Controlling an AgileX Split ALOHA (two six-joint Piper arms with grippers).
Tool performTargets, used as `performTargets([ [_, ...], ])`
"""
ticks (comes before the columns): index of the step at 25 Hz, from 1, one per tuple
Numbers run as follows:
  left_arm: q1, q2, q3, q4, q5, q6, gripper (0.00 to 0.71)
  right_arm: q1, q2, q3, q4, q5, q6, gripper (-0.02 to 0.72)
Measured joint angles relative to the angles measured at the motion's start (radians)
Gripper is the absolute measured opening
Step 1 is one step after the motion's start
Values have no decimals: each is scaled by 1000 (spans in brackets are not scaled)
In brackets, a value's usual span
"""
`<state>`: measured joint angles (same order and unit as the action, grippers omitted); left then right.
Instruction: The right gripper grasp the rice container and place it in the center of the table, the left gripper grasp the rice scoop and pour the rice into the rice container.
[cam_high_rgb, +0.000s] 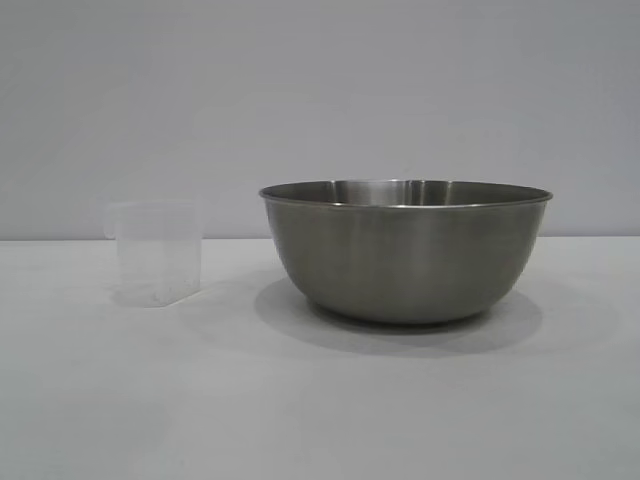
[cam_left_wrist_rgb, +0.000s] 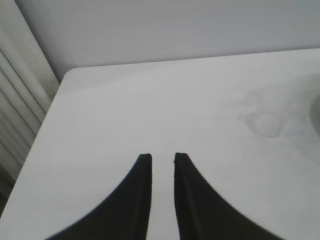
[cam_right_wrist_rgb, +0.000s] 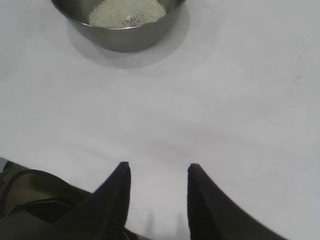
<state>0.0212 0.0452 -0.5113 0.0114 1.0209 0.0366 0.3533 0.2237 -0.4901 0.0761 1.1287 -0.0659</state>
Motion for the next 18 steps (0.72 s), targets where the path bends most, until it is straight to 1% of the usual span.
performTargets([
  [4, 0, -51, 10, -12, 65, 0, 90, 0, 0, 0, 0, 0, 0, 222],
  [7, 0, -60, 22, -19, 95, 0, 90, 0, 0, 2, 0, 0, 0, 222],
  [13, 0, -63, 26, -18, 97, 0, 90, 0, -5, 2, 0, 0, 0, 222],
  [18, 0, -63, 27, -18, 97, 0, 90, 0, -62, 2, 0, 0, 0, 222],
])
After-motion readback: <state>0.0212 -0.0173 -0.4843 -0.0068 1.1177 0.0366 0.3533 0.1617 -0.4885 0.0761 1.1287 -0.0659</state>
